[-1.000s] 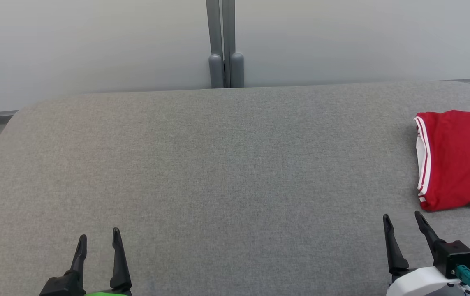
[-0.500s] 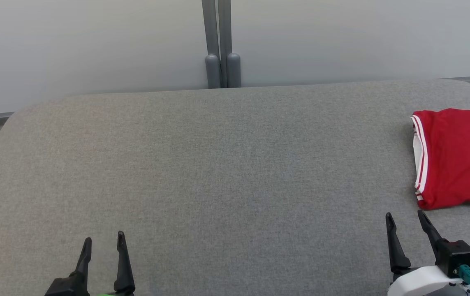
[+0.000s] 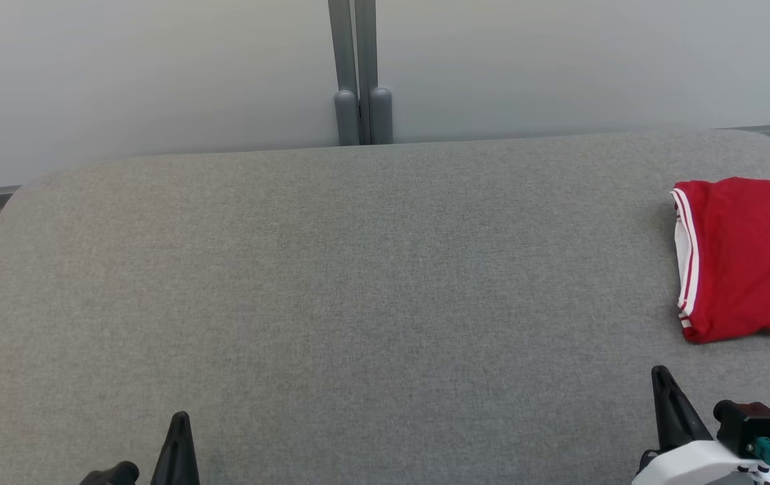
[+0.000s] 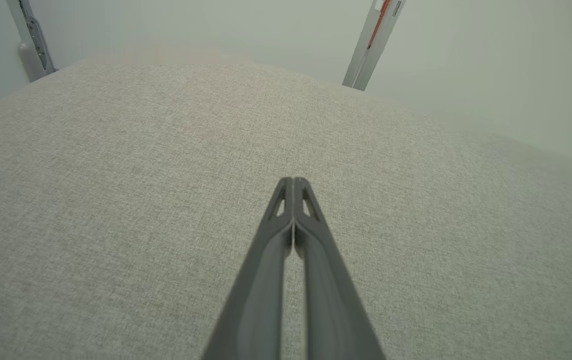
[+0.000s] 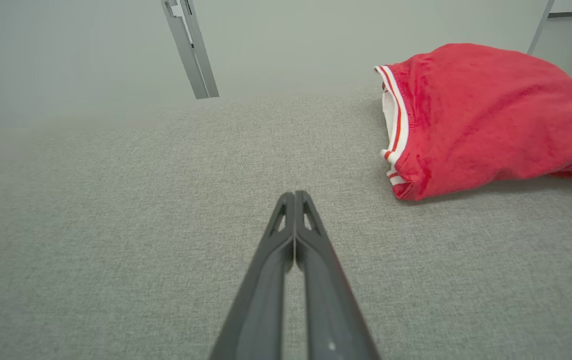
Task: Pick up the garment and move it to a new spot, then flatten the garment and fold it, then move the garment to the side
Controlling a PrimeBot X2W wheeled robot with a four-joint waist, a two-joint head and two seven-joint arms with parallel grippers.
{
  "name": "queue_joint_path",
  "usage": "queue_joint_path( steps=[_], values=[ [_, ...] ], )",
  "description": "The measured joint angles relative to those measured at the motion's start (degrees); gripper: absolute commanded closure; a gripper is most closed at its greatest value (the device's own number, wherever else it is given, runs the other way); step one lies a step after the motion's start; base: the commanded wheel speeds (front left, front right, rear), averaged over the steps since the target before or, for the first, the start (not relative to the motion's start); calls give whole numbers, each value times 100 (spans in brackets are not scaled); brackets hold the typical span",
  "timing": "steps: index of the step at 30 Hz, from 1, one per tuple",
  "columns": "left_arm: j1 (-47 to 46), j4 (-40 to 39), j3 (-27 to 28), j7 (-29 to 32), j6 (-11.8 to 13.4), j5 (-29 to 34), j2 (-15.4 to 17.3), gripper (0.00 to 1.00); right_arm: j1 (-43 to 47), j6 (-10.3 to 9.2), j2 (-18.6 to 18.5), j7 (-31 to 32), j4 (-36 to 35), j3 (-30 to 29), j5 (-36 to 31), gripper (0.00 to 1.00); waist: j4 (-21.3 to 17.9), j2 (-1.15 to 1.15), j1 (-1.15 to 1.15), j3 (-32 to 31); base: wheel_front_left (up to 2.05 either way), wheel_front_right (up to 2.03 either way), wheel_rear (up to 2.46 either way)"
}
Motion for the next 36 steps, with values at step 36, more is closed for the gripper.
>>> queue_joint_path(
  steps=[36],
  values=[
    [-591, 13, 436, 859, -320, -3226, 7, 100, -426, 0, -15, 849, -69, -26, 3855, 100, -44, 0, 0, 28, 0, 0, 0]
  ],
)
